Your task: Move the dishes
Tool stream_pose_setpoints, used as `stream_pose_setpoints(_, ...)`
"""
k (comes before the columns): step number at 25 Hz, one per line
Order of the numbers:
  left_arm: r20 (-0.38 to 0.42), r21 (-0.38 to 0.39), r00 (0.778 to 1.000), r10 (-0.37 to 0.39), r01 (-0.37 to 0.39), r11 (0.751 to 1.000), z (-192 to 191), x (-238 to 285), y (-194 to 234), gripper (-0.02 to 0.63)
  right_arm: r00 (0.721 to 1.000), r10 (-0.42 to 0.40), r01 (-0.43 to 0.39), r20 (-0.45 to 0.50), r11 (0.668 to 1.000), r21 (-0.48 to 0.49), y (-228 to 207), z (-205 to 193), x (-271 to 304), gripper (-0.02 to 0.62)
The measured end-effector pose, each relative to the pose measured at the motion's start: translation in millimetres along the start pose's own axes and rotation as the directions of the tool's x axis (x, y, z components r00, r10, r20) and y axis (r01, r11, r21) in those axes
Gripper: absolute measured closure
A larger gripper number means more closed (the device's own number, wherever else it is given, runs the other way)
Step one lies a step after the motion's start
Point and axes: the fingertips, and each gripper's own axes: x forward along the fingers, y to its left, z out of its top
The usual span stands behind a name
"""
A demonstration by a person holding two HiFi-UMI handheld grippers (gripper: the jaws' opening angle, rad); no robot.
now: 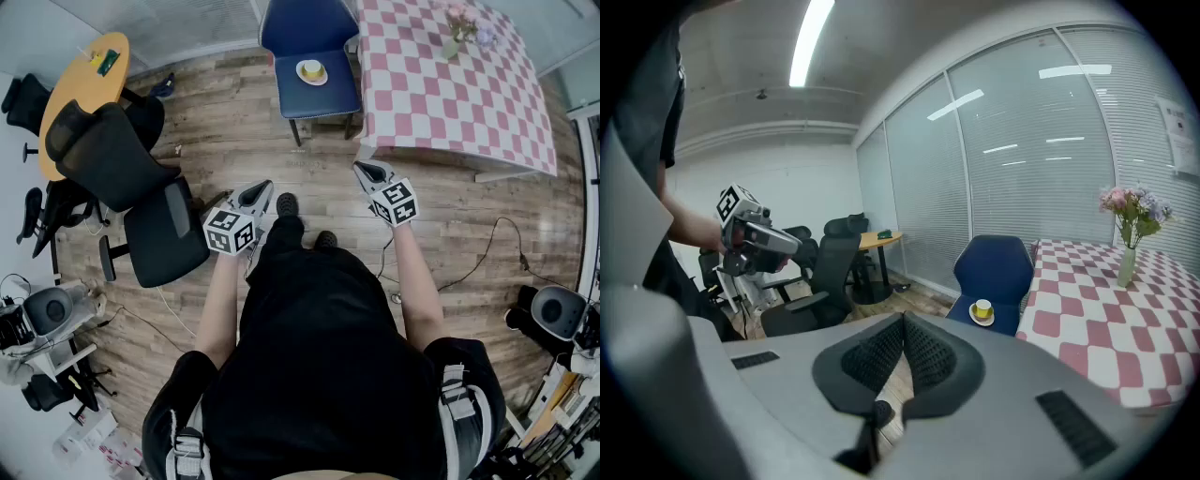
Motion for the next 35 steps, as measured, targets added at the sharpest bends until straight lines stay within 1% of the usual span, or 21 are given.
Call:
stream_pose_setpoints(4,-0.003,-0.007,1.000,-0.005,0.005,1.000,0,4,16,0.584,1.000,0.007,-0.007,-0.001,1.000,0.013,2,1,16,0.581)
stream_pose_setpoints(10,-0.009,-0.005,0.999,-0.038,0.038,0.999,16,21,49,0.584,1.000,0.003,-0.003,-0.020,1.000,0.023,-4,15,50,0.581)
stream_pose_setpoints(15,-0.016,0.007,0.998,-0.063,0.063,0.998,39,38,94,0.584,0.999,-0.027,0.028,-0.025,0.998,0.055,-17,34,89,0.580)
stream_pose_setpoints(18,-0.016,0.008,0.997,-0.072,0.072,0.997,55,48,126,0.584,0.999,-0.039,0.041,-0.034,0.998,0.056,-23,48,115,0.580)
stream_pose_setpoints(24,-0.034,0.022,0.993,-0.117,0.117,0.993,86,70,182,0.584,0.996,-0.071,0.074,-0.053,0.995,0.073,-41,70,161,0.580)
stream_pose_setpoints(27,-0.053,0.030,0.988,-0.144,0.146,0.989,96,84,204,0.584,0.993,-0.100,0.105,-0.058,0.989,0.100,-52,77,178,0.580)
stream_pose_setpoints(32,-0.078,0.042,0.980,-0.181,0.185,0.982,108,96,237,0.584,0.994,-0.106,0.110,-0.033,0.972,0.209,-58,91,207,0.580)
stream_pose_setpoints(35,-0.086,0.048,0.978,-0.191,0.196,0.979,112,101,250,0.584,0.991,-0.120,0.130,-0.059,0.971,0.200,-59,88,220,0.580)
